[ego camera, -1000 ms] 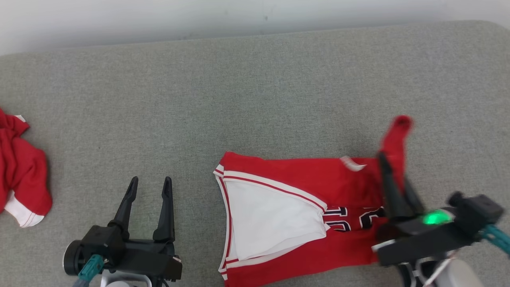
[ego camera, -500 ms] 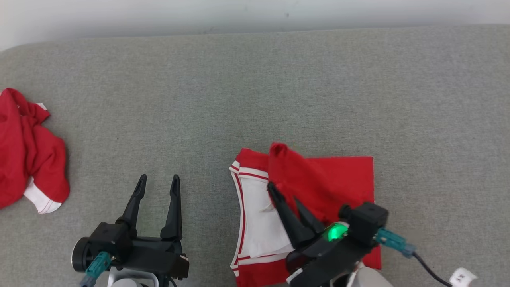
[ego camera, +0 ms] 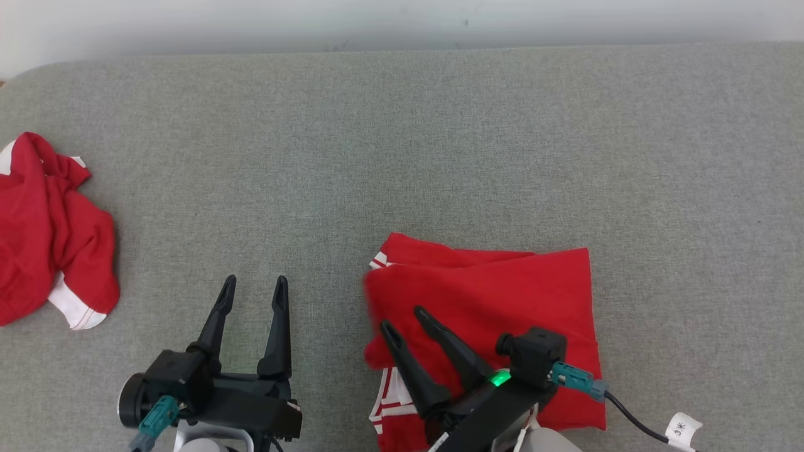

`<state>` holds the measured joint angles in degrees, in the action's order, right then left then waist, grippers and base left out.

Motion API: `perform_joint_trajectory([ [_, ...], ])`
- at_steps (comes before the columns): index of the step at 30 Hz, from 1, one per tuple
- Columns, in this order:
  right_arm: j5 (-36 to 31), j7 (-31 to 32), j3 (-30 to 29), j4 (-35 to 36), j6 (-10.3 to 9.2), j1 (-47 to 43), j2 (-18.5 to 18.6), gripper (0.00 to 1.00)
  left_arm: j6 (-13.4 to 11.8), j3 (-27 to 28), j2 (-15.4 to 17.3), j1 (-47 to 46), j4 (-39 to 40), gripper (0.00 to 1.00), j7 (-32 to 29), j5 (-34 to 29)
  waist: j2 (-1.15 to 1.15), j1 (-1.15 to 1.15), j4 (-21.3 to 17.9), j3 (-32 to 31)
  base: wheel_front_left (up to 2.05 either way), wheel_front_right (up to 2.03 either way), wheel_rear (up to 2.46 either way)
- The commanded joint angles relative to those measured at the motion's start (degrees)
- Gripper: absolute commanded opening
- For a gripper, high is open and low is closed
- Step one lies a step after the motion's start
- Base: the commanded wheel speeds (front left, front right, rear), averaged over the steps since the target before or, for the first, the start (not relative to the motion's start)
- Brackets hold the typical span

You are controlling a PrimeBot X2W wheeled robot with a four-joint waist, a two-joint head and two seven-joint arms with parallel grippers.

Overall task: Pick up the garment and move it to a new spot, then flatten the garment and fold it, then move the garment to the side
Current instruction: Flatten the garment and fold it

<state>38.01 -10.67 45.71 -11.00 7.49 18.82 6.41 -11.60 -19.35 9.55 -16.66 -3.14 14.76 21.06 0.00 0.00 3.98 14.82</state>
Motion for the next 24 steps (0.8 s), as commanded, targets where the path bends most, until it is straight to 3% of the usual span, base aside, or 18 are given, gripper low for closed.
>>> perform_joint_trajectory([
  [1,1.14,-0.55,0.53,0.23,0.00,0.57,-0.58,1.00,0.28,0.12,0.00,0.31,-0.15,1.00,0.48,-0.49,0.00,0.00,-0.02,-0.02,0.00,0.00,0.00],
  [9,3.29,-3.10,-0.19,7.31,0.00,1.73,1.35,1.00,0.34,0.69,-0.19,0.48,-0.20,1.00,0.48,-0.64,0.00,0.00,-0.51,-0.43,0.00,0.00,0.00],
  [17,-1.00,-4.41,-15.62,15.49,0.00,-1.41,4.38,1.00,0.15,1.39,0.25,1.28,-0.02,1.00,0.48,-0.91,0.00,0.00,-1.30,-1.31,0.00,0.00,0.00],
  [24,-6.45,-4.41,-28.75,17.33,0.00,-5.05,6.68,1.00,-0.18,1.33,1.23,1.62,0.90,1.00,0.48,-1.79,0.00,0.00,-1.98,-2.29,0.00,0.00,0.00],
])
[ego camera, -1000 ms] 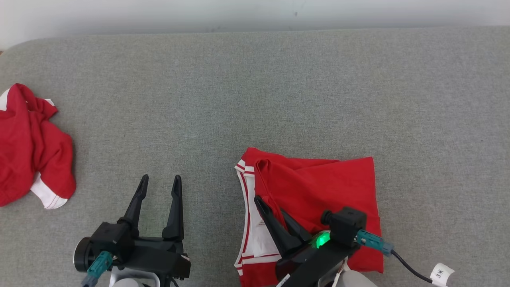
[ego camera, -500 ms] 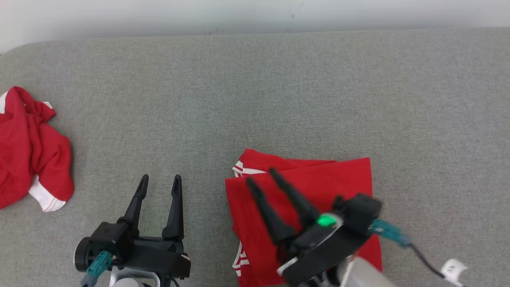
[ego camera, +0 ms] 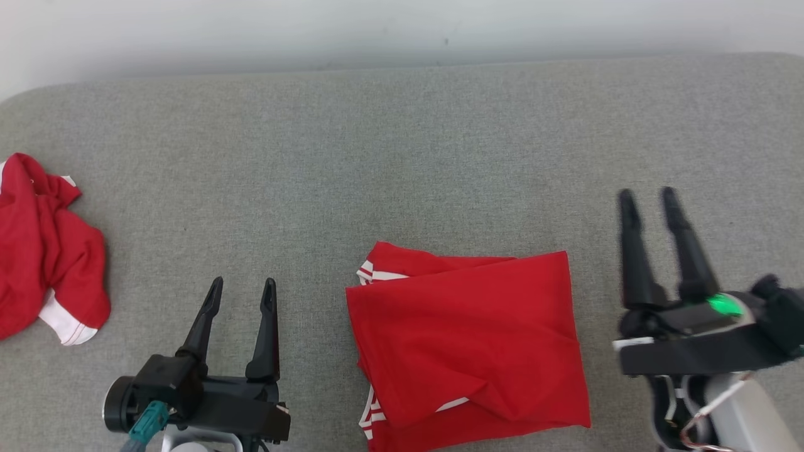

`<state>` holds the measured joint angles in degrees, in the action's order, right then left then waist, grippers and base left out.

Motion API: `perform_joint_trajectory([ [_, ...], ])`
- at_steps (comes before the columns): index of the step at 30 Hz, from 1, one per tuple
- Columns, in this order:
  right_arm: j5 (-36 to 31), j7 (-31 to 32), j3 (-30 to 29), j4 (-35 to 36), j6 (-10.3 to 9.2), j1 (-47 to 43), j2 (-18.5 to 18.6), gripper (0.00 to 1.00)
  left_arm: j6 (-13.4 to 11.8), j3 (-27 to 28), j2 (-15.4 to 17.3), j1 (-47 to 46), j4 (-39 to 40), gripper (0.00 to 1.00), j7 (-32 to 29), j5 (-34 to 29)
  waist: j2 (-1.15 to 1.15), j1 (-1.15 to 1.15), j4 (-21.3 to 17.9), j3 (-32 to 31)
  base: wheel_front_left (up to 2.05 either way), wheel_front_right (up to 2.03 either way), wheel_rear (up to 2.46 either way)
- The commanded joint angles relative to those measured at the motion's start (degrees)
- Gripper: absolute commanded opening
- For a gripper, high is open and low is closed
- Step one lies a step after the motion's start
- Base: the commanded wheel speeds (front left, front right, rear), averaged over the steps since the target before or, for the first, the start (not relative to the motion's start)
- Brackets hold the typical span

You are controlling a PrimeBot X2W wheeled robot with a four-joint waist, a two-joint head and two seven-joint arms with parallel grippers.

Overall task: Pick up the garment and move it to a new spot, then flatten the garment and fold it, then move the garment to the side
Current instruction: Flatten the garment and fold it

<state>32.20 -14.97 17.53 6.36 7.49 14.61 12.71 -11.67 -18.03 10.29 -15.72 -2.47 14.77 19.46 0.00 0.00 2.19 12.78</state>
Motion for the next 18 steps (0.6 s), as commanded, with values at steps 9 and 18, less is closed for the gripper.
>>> perform_joint_trajectory([
  [9,-8.23,0.97,-7.70,-2.35,0.00,-5.84,4.52,1.00,-0.97,-0.33,1.71,2.24,1.62,1.00,-0.09,-1.10,0.00,0.00,-0.85,-2.17,0.00,0.00,0.00],
  [18,-12.64,2.31,-7.70,-2.70,0.00,-12.57,6.03,1.00,-2.23,0.21,3.32,6.02,4.13,1.00,-1.05,-0.89,0.00,0.00,-1.08,-5.30,0.00,0.00,0.00],
])
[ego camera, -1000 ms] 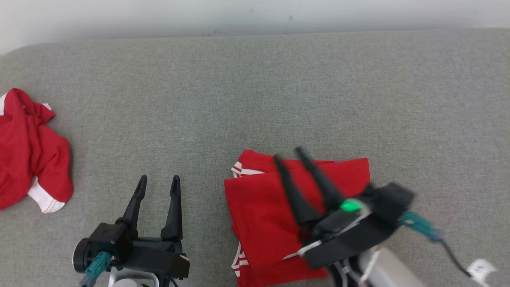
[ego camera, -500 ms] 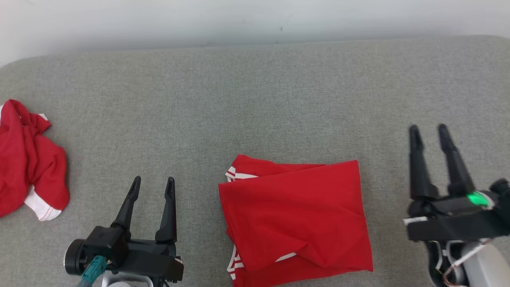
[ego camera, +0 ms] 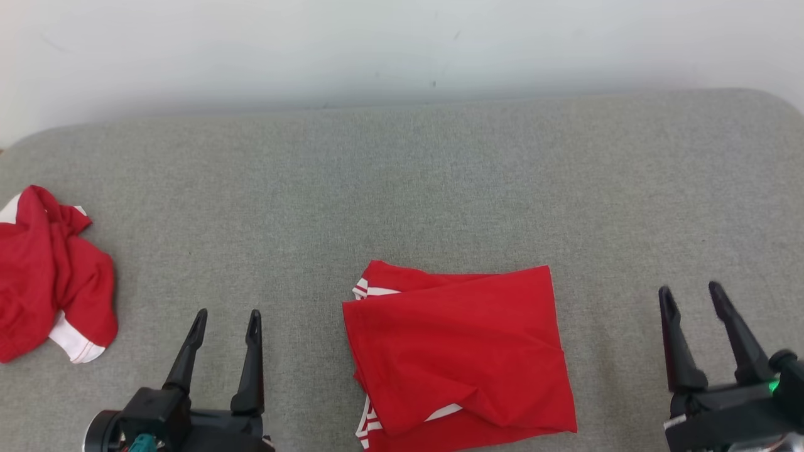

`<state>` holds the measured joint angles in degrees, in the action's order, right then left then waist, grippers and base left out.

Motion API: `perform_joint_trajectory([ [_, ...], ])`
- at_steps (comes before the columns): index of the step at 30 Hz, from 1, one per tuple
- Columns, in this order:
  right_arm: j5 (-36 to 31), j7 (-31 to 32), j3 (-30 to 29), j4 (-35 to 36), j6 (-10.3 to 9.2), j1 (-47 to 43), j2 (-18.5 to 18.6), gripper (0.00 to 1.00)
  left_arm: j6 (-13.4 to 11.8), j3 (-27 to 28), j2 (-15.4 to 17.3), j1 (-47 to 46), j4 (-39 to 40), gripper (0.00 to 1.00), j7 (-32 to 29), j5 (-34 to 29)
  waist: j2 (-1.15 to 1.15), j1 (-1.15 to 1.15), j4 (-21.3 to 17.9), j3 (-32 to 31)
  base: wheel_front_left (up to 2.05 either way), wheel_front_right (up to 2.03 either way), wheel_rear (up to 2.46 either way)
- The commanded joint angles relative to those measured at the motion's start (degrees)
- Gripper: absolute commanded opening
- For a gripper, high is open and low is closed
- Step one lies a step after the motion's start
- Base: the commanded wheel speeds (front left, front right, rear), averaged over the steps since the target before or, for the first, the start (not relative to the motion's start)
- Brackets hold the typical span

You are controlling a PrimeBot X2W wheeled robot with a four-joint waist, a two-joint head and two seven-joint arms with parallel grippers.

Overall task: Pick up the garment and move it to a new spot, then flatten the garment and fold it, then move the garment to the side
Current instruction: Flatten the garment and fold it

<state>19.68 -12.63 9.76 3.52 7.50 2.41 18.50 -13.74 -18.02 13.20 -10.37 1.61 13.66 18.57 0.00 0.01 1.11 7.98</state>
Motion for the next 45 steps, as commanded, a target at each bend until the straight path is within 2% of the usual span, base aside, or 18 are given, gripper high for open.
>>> perform_joint_trajectory([
  [1,-0.50,0.14,0.14,0.48,-0.01,-1.08,0.30,1.00,-0.27,0.24,0.56,1.06,0.22,1.00,-0.17,0.06,0.00,-0.01,0.01,-0.85,0.00,0.00,0.00],
  [13,-1.86,2.49,0.17,4.02,-0.02,-5.15,-0.81,1.00,-0.89,0.02,1.69,3.49,1.57,1.00,-1.44,0.64,0.00,-0.01,0.20,-3.00,0.00,0.00,0.00],
  [24,-1.84,3.37,0.08,5.27,-0.01,-5.26,-0.78,1.00,-0.84,-0.26,1.56,2.67,1.62,1.00,-1.41,1.21,0.00,-0.01,0.53,-2.13,0.00,0.00,0.00],
  [25,-1.43,3.41,0.44,5.36,-0.01,-5.04,-0.71,0.44,-0.81,-0.30,1.47,2.42,1.59,1.00,-1.34,1.18,0.00,-0.01,0.66,-1.90,0.00,0.00,0.00],
  [26,-0.74,4.00,1.56,4.99,-0.01,-4.62,-0.21,0.00,-0.71,-0.38,1.38,2.09,1.49,1.00,-1.13,1.23,0.00,-0.01,0.93,-1.42,0.00,0.00,0.00],
  [32,0.35,4.09,7.39,3.29,-0.02,-2.34,1.33,0.00,-0.61,-0.62,1.08,0.95,1.33,1.00,-0.80,1.24,0.00,-0.01,1.85,0.17,0.00,0.00,0.00],
  [39,3.61,1.71,20.57,-2.61,-0.01,3.84,2.45,0.00,-0.32,-1.39,0.19,-0.74,0.89,1.00,-0.31,0.86,0.00,-0.01,3.36,2.57,0.00,0.00,0.00],
  [45,7.17,-0.74,30.81,-10.70,-0.02,9.66,2.48,0.00,-0.17,-1.91,-0.47,-2.04,0.03,1.00,0.21,0.68,0.00,-0.01,4.47,3.89,0.00,0.00,0.00],
])
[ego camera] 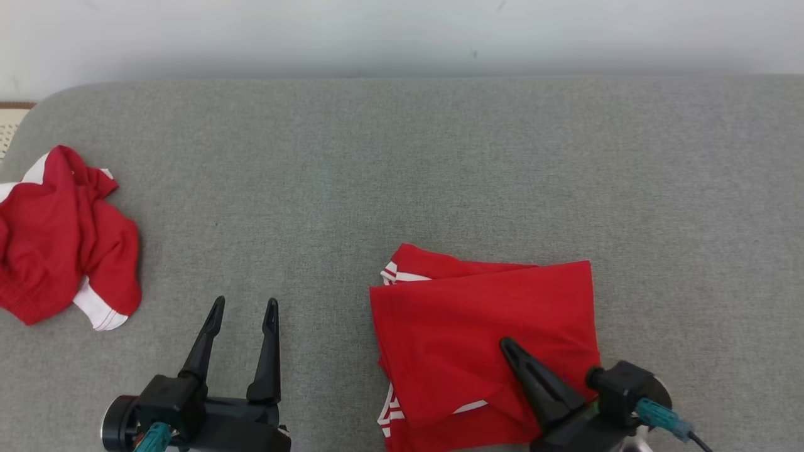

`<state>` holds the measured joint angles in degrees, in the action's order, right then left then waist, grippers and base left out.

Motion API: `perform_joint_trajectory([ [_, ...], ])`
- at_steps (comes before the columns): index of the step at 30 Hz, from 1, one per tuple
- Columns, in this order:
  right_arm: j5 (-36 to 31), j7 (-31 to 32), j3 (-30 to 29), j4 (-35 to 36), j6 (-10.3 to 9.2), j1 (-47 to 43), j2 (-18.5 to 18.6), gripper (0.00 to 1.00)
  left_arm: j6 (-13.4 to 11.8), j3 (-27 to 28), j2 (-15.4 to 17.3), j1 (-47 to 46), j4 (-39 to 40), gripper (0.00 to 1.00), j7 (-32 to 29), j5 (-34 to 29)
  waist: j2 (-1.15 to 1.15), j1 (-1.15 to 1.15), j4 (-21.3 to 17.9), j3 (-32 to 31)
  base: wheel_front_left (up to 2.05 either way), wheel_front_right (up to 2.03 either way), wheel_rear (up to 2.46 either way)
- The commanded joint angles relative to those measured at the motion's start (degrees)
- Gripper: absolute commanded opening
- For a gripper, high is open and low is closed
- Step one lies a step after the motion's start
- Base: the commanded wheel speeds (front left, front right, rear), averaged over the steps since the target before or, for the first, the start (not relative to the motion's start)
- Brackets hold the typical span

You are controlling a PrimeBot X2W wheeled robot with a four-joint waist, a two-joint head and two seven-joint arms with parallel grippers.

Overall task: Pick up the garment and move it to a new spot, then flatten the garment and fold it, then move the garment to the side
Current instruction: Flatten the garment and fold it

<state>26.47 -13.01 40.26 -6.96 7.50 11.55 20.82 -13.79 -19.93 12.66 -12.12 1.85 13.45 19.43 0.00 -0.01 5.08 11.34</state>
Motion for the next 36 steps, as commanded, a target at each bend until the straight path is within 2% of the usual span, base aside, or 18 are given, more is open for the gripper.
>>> perform_joint_trajectory([
  [1,0.94,-0.73,1.54,-1.62,-0.02,1.41,0.14,0.00,-0.12,-0.07,-0.02,-0.49,-0.23,1.00,0.41,-0.19,0.00,0.01,0.62,0.71,0.00,0.00,0.00],
  [7,4.96,-1.75,9.10,-7.71,-0.01,5.29,-0.39,0.00,-0.34,-0.23,-0.23,-0.85,-0.25,1.00,0.72,-0.36,0.00,0.01,0.93,1.37,0.00,0.00,0.00],
  [14,9.30,-2.19,17.57,-9.22,-0.01,8.05,-0.71,0.00,-0.30,-0.31,-0.30,-1.15,-0.33,1.00,0.89,-0.21,0.00,0.01,0.75,1.82,0.00,0.00,0.00],
  [20,10.07,-2.21,19.94,-8.57,-0.01,9.23,-0.90,0.00,-0.35,-0.29,-0.43,-1.20,-0.74,1.00,1.00,0.13,0.00,0.01,0.35,1.85,0.00,0.00,0.00],
  [28,7.56,-2.22,12.78,0.59,-0.02,5.84,-0.62,0.00,-0.64,0.02,0.11,-0.35,-1.00,1.00,0.96,0.56,0.00,0.01,-0.75,0.64,0.00,0.00,0.00],
  [30,5.65,-2.22,6.55,3.69,-0.01,3.45,-0.46,0.00,-0.76,0.19,0.28,0.05,-0.84,1.00,0.64,1.03,0.00,0.01,-1.39,-0.10,0.00,0.00,0.00],
  [31,5.65,-2.22,6.55,3.69,-0.01,3.45,-0.46,0.00,-0.76,0.19,0.28,0.05,-0.84,1.00,0.64,1.03,0.00,0.01,-1.39,-0.10,0.00,0.00,0.00],
  [32,4.27,-2.22,2.73,5.49,-0.01,2.22,-0.86,0.00,-0.86,0.31,0.67,0.39,-0.79,1.00,0.58,0.87,0.00,0.01,-1.90,-0.68,0.00,0.00,0.00],
  [33,4.27,-2.22,2.73,5.49,-0.01,2.22,-0.86,0.00,-0.86,0.31,0.67,0.39,-0.79,1.00,0.58,0.87,0.00,0.01,-1.90,-0.68,0.00,0.00,0.00],
  [36,2.54,-2.23,-3.44,6.84,-0.02,0.57,-1.37,0.00,-0.87,0.26,0.84,0.46,-0.67,1.00,0.29,1.01,0.00,0.01,-2.52,-1.47,0.00,0.00,0.00],
])
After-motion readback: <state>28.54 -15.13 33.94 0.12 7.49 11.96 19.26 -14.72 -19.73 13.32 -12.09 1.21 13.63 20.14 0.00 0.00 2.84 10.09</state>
